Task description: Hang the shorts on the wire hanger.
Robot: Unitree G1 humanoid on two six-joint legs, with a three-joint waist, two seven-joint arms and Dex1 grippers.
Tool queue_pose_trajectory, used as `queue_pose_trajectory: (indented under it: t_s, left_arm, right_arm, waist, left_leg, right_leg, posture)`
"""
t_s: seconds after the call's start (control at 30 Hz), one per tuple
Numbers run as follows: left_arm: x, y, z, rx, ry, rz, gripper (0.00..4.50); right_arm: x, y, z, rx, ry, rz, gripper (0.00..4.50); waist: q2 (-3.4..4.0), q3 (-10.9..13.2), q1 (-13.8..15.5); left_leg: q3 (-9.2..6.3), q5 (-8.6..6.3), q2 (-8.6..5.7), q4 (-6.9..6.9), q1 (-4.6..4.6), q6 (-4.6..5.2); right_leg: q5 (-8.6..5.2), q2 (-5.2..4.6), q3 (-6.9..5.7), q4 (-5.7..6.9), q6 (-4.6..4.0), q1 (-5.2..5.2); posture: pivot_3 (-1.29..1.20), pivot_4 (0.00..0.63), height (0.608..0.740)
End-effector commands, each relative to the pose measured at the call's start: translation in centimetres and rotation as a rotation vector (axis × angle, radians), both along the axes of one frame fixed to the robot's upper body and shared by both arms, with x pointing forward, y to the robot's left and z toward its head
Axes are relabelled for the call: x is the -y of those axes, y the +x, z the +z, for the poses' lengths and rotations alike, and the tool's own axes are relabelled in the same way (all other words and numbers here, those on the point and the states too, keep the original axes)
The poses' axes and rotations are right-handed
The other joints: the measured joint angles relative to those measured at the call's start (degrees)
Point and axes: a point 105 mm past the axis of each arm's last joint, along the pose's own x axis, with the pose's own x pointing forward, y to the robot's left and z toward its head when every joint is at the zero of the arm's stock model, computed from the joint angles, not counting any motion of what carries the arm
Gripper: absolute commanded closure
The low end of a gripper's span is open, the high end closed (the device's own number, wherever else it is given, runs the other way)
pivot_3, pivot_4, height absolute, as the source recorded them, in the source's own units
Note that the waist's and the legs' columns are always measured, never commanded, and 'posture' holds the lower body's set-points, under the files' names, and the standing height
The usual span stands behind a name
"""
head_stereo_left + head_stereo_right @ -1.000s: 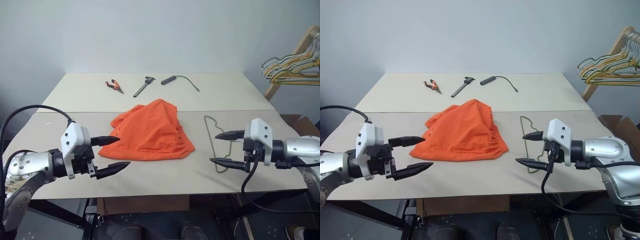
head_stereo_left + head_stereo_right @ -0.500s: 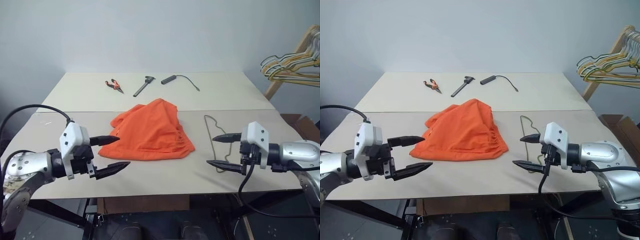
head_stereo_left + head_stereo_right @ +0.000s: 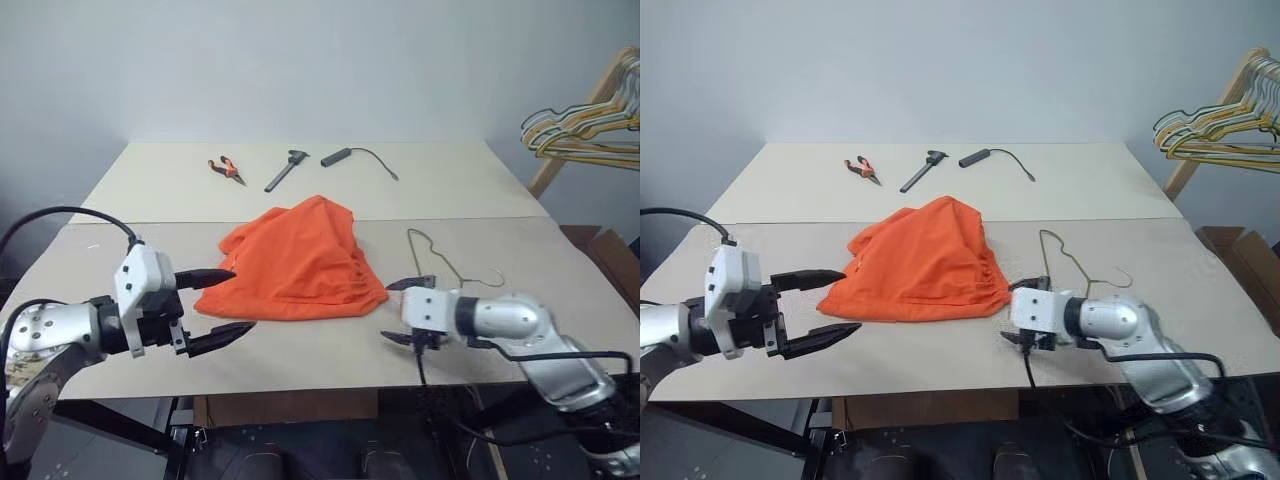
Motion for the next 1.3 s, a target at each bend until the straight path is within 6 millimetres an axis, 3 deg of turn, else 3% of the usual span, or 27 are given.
queue_pose_trajectory:
  t_s: [0.03, 0.13, 0.23, 0.57, 0.63, 0.73, 0.93, 1.23, 1.3]
  left_arm:
    - [0.1, 0.0, 0.5, 0.050, 0.005, -0.011, 0.00]
    - [0.1, 0.0, 0.5, 0.054, 0.006, -0.012, 0.00]
    - [-0.1, 0.0, 0.6, 0.058, 0.010, -0.007, 0.00]
    - [-0.4, -0.1, 0.2, 0.052, 0.043, 0.002, 0.00]
    - [-0.6, 0.2, -0.2, 0.059, 0.089, 0.009, 0.00]
    - [-1.3, 1.1, -1.5, 0.083, 0.223, 0.048, 0.00]
    - [-3.6, 2.8, -6.3, 0.194, 0.673, -0.015, 0.00]
    - [-2.5, 7.5, -10.0, 0.263, 0.821, -0.027, 0.00]
    - [-2.0, 8.4, -10.6, 0.247, 0.809, -0.017, 0.39]
  right_arm:
    - [-1.3, 2.1, -0.3, 0.126, -0.054, -0.006, 0.03]
    - [-2.3, 3.8, -1.1, 0.190, -0.104, -0.020, 0.03]
    - [-2.1, 4.8, -2.1, 0.215, -0.176, -0.023, 0.60]
    - [-1.1, 5.2, -2.3, 0.245, -0.208, -0.050, 4.03]
    - [-0.9, 5.0, -2.0, 0.251, -0.198, -0.052, 4.46]
    - [-0.9, 4.7, -1.2, 0.271, -0.182, -0.034, 4.46]
    - [-1.3, 3.1, 0.6, 0.238, -0.121, 0.050, 4.46]
    - [-1.9, 2.2, 2.5, 0.237, -0.064, 0.095, 4.46]
    - [-1.9, 2.1, 2.8, 0.240, -0.059, 0.097, 4.50]
  waist:
    - [0.00, 0.0, 0.0]
    - [0.03, 0.1, 0.0]
    - [0.04, 0.1, 0.1]
    - [0.05, 0.1, 0.1]
    - [0.06, 0.1, 0.1]
    - [0.11, 0.1, 0.2]
    - [0.28, 0.3, 0.0]
    - [0.28, 0.2, 0.1]
    - [0.29, 0.2, 0.1]
  left_leg:
    - [0.00, 0.00, 0.00, 0.00, -0.02, 0.00]
    - [-0.01, 0.00, -0.01, 0.00, -0.05, 0.00]
    - [-0.02, 0.00, -0.01, -0.02, -0.04, 0.00]
    - [-0.04, 0.00, -0.02, -0.02, 0.02, 0.00]
    - [-0.04, 0.00, -0.02, -0.02, 0.01, 0.00]
    - [-0.04, 0.00, -0.03, -0.02, 0.01, 0.00]
    - [-0.04, 0.00, -0.04, -0.09, 0.02, 0.00]
    - [-0.03, 0.00, -0.06, -0.03, -0.17, 0.00]
    - [-0.04, 0.00, -0.06, -0.02, -0.15, 0.01]
  right_leg:
    - [0.00, 0.00, 0.00, 0.00, 0.00, -0.01]
    - [0.01, -0.01, 0.00, 0.01, -0.01, -0.04]
    - [0.01, -0.01, -0.01, 0.02, -0.01, -0.04]
    - [0.01, -0.02, -0.03, 0.05, -0.02, 0.02]
    - [0.01, -0.02, -0.02, 0.04, -0.01, 0.01]
    - [0.00, -0.02, -0.03, 0.04, -0.02, 0.02]
    - [0.00, 0.01, -0.02, 0.02, -0.04, 0.00]
    - [0.03, 0.00, -0.06, 0.03, 0.03, -0.09]
    - [0.04, 0.01, -0.06, 0.06, 0.04, -0.07]
  posture:
    - [0.03, 0.048, 0.740]
    - [0.03, 0.048, 0.740]
    - [0.04, 0.050, 0.740]
    - [0.03, 0.054, 0.740]
    - [0.03, 0.054, 0.740]
    - [0.02, 0.054, 0.740]
    - [0.00, 0.042, 0.740]
    - [-0.02, 0.024, 0.740]
    - [-0.03, 0.019, 0.740]
